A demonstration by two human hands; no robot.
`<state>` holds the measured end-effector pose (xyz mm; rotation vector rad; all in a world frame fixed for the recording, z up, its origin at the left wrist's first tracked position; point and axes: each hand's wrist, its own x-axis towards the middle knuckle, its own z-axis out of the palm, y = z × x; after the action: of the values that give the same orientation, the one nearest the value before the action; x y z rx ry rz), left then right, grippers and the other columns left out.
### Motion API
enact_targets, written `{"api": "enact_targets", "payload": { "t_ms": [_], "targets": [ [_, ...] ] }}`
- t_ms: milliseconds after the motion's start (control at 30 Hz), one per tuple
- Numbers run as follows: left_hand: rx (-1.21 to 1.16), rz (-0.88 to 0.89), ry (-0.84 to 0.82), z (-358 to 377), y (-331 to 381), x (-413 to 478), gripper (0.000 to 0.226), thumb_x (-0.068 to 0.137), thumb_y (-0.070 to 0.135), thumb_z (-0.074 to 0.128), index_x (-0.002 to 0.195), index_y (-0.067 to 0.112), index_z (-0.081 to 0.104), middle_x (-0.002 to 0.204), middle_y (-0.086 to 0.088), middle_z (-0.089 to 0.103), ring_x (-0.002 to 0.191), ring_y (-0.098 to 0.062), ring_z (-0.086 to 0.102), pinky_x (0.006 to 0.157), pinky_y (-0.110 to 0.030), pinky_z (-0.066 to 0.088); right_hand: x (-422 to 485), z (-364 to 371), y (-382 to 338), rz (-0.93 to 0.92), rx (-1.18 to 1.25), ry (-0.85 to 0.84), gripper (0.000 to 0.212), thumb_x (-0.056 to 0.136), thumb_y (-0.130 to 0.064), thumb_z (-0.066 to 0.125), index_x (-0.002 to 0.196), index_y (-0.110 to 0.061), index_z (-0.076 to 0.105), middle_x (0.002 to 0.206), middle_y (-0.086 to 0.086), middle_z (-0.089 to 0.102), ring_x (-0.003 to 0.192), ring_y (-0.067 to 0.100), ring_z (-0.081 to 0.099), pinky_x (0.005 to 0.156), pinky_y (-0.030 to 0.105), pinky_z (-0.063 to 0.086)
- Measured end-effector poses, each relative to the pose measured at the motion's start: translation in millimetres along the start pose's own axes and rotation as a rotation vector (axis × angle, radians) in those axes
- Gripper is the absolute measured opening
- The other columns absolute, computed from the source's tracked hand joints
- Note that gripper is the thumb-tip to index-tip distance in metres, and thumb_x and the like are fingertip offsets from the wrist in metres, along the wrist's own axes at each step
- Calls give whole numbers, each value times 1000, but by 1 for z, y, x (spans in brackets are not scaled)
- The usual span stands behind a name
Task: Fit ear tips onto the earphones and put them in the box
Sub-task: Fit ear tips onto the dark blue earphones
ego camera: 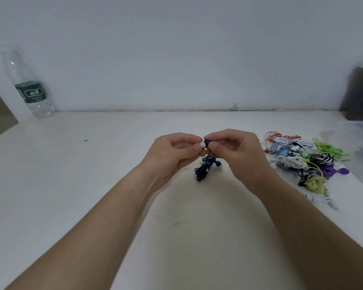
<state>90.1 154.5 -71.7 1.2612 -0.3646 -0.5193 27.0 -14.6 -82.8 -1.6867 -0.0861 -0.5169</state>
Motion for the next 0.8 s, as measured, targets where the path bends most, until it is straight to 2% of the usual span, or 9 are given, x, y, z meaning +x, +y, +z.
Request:
{"api": "enact_targets", "payload": {
  "t_ms": [100,367,667,800],
  "targets": [
    [3,-5,11,0,-1,0,13,86,-7,67,97,0,70,88,-14,75,82,-23,74,76,-22,57,1,1,-1,-13,-42,-5,30,88,10,66,87,-19,74,77,-1,76,72,15,73,74,27,59],
    [-34,-11,-22,3,3,-2,13,90,-5,64,102,-1,68,90,-16,75,84,-22,75,76,-20,57,0,2,1,-14,-39,47,31,88,7,67,89,-23,74,77,-6,76,76,15,73,77,33,60],
    [-55,-53,-18,3,3,-3,11,88,-5,65,94,2,71,89,-15,75,83,-22,75,72,-19,57,0,-1,-1,-21,-43,4,31,86,10,68,87,-21,75,82,6,76,81,27,74,83,42,61],
    [-29,-42,-23,2,4,-3,11,87,-6,65,94,1,70,86,-14,75,81,-22,75,72,-19,57,0,1,-2,-35,-65,1,32,86,10,68,86,-21,74,78,-1,76,77,21,74,79,34,61]
  ]
}}
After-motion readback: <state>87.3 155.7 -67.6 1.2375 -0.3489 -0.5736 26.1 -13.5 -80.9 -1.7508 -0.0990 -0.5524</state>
